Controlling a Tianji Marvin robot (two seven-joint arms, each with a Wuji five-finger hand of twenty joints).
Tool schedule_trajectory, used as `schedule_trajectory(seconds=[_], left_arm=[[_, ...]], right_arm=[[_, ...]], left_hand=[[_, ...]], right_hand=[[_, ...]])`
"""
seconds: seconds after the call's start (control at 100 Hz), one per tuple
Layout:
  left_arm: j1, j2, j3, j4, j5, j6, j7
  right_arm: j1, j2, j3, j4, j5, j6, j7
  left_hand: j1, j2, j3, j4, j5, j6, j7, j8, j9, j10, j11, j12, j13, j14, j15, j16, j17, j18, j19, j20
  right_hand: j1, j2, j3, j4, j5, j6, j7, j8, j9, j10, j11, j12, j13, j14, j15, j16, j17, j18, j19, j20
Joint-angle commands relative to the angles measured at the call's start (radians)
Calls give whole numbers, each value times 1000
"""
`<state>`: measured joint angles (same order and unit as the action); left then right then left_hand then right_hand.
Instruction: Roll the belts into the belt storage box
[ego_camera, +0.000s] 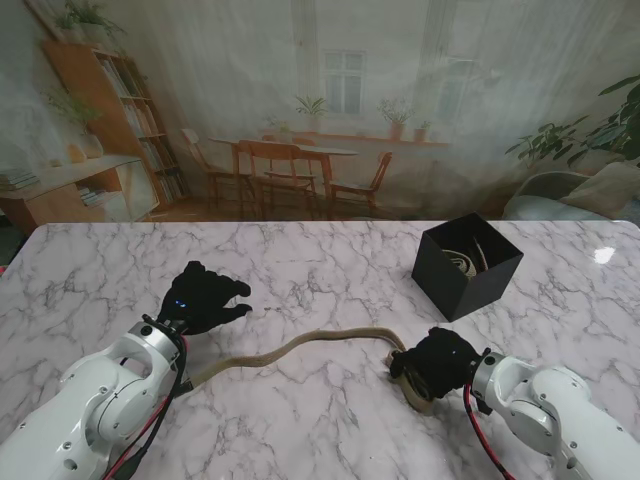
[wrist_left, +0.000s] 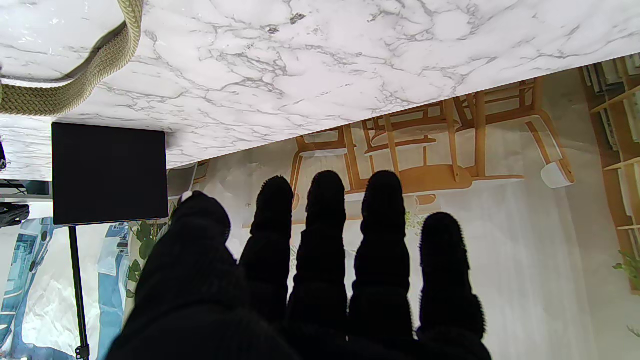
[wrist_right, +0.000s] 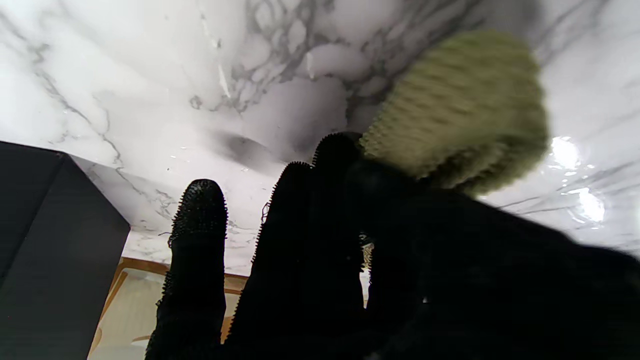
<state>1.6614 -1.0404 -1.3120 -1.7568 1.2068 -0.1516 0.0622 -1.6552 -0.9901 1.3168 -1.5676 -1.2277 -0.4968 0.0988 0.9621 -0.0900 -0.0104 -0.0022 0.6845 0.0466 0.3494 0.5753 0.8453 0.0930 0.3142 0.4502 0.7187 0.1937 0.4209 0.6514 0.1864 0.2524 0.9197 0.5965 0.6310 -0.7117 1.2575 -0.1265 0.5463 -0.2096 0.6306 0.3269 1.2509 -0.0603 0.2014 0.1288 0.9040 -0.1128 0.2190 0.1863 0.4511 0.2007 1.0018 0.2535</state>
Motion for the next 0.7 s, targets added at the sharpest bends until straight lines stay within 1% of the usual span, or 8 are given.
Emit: schedule_trajectory(seconds=[0.0,0.12,0.16,0.21,0.34,0.46,0.6,0.69], left_arm=[[3,-1,1,-1,0,-2,-12],[3,-2,1,-2,-1,-1,-12],[3,-2,2,-2,-1,-1,-12],[2,-2,2,-2,-1,-1,-12],[1,-2,4,-1,-2,-1,-14],[1,-1,4,-1,-2,-2,-15],[1,-1,4,-2,-2,-2,-16],[1,-1,3,-2,-2,-1,-17]], right_arm=[[-3,2,-6,18,-8,13,-17],[-1,2,-16,40,-23,20,-73],[0,0,-19,45,-14,23,-80],[-2,-1,-21,46,-8,28,-82],[-2,-6,-20,50,33,27,-75],[0,-8,-23,52,50,27,-67],[5,-8,-29,58,52,29,-71],[6,-11,-35,62,71,39,-68]], left_hand=[[-16,42,-11,-22,13,17,-16,2,-21,15,-15,-7,-19,17,-20,-6,-19,39,-30,8],[-18,44,-11,-22,14,17,-16,1,-22,17,-15,-7,-19,19,-19,-6,-21,41,-30,9],[-17,43,-11,-22,14,15,-16,1,-22,16,-15,-7,-19,18,-19,-6,-20,40,-30,9],[-20,44,-12,-22,14,16,-16,1,-21,16,-15,-7,-19,18,-19,-5,-20,40,-30,9],[-22,46,-12,-23,15,17,-16,1,-21,16,-15,-7,-19,17,-19,-5,-19,39,-30,9],[-21,46,-12,-22,14,16,-16,0,-22,15,-15,-7,-20,17,-19,-6,-21,39,-31,8],[-22,46,-12,-22,15,17,-16,1,-22,16,-15,-7,-20,18,-20,-6,-21,40,-31,9],[-23,47,-12,-23,15,18,-16,0,-21,16,-15,-7,-19,17,-19,-6,-20,40,-30,9]], right_hand=[[-118,-53,-136,-31,74,6,163,71,-59,-147,-23,18,20,-48,-17,-19,0,23,25,-10],[-208,-10,-260,-55,96,-59,208,99,-170,-96,36,41,19,28,42,19,-18,96,45,0],[-201,2,-312,-132,116,-82,284,59,-249,-12,15,33,4,82,59,58,-33,131,49,12],[-204,16,-351,-158,137,-99,334,53,-344,76,36,48,-29,132,64,90,-50,170,49,30],[-223,56,-366,-151,190,-31,387,21,-574,188,149,106,-117,186,40,100,-64,212,35,53],[-280,116,-329,-112,251,85,398,-8,-763,314,110,86,-200,236,9,63,-75,219,21,46],[-269,95,-314,-131,302,87,438,-33,-832,357,105,76,-238,263,6,24,-91,228,4,21],[-210,81,-274,-153,276,66,513,-96,-785,332,125,80,-217,261,22,10,-76,222,15,2]])
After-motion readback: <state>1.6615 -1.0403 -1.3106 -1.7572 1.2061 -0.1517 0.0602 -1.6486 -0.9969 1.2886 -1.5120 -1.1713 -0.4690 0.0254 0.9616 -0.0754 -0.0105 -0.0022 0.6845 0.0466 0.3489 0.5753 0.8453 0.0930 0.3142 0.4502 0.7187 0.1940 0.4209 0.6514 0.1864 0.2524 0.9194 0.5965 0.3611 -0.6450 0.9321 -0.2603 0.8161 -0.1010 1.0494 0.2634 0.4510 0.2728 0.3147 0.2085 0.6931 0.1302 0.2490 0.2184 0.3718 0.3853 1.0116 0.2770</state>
